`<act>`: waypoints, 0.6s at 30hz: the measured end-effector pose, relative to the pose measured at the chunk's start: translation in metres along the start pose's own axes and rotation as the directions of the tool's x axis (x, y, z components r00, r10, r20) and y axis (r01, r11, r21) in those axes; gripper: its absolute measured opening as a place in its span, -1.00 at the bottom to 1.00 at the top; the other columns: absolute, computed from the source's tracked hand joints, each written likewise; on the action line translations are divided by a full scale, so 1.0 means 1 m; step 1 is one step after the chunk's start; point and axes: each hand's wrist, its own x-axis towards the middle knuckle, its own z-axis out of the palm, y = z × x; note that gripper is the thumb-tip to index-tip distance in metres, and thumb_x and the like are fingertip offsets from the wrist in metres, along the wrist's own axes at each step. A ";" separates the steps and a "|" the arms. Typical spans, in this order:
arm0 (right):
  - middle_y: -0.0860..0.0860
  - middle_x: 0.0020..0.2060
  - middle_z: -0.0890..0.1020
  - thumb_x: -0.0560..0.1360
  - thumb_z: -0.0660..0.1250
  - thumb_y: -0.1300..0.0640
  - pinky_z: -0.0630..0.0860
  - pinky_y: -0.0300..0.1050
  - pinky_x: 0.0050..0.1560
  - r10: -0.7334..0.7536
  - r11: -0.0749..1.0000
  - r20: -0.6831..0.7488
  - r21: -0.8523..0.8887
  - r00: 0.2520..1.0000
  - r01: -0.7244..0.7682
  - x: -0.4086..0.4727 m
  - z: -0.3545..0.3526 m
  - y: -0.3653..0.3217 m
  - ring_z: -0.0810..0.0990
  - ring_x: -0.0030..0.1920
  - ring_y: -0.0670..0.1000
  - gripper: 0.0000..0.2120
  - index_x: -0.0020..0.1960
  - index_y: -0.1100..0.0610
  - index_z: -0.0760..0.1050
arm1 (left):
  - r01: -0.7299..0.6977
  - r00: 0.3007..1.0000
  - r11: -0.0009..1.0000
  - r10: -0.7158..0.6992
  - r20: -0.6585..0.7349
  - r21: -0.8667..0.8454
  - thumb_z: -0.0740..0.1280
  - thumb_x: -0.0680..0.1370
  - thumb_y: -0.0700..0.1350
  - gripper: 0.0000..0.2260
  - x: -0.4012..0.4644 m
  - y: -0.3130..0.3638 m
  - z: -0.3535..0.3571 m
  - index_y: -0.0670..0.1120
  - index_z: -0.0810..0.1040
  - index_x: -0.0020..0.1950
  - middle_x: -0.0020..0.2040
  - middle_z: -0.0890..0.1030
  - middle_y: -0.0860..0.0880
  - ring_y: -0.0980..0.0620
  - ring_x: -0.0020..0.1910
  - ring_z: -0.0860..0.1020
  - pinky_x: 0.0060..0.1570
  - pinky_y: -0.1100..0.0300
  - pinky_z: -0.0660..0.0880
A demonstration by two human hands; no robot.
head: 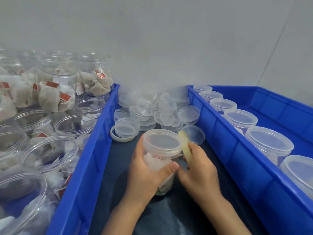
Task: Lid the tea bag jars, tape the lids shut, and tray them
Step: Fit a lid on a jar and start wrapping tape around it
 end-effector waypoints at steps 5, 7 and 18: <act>-0.09 0.13 0.51 0.40 0.35 0.28 0.46 -0.10 0.06 -0.122 0.984 0.097 0.142 0.988 0.107 -0.001 0.003 0.001 0.50 0.11 -0.06 -0.40 0.39 0.00 0.31 | 0.017 0.985 1.000 -0.018 -0.170 -0.007 0.63 0.09 0.07 -0.28 0.003 -0.006 -0.001 0.08 0.45 0.20 0.07 0.60 0.22 0.26 0.08 0.55 0.04 0.29 0.51; -0.07 0.04 0.55 0.39 0.42 0.27 0.50 -0.07 -0.02 -0.161 0.983 0.029 0.096 0.987 0.157 0.001 0.000 0.000 0.53 0.03 -0.04 -0.46 0.33 0.03 0.41 | 0.016 0.968 0.998 -0.003 -0.250 0.053 0.57 0.08 0.14 -0.29 0.004 -0.008 -0.002 0.10 0.47 0.19 0.07 0.60 0.16 0.20 0.10 0.55 0.07 0.20 0.49; 0.02 -0.32 0.65 0.31 0.38 0.41 0.43 -0.18 -0.53 -0.344 0.936 -0.531 -0.264 0.775 0.234 0.006 -0.019 0.008 0.57 -0.43 0.09 -0.84 -0.21 0.19 0.63 | 0.151 0.864 0.843 0.141 -0.483 0.516 0.49 0.09 0.25 -0.11 0.008 0.001 -0.016 -0.08 0.38 0.34 0.18 0.48 -0.10 -0.15 0.15 0.46 0.05 -0.04 0.47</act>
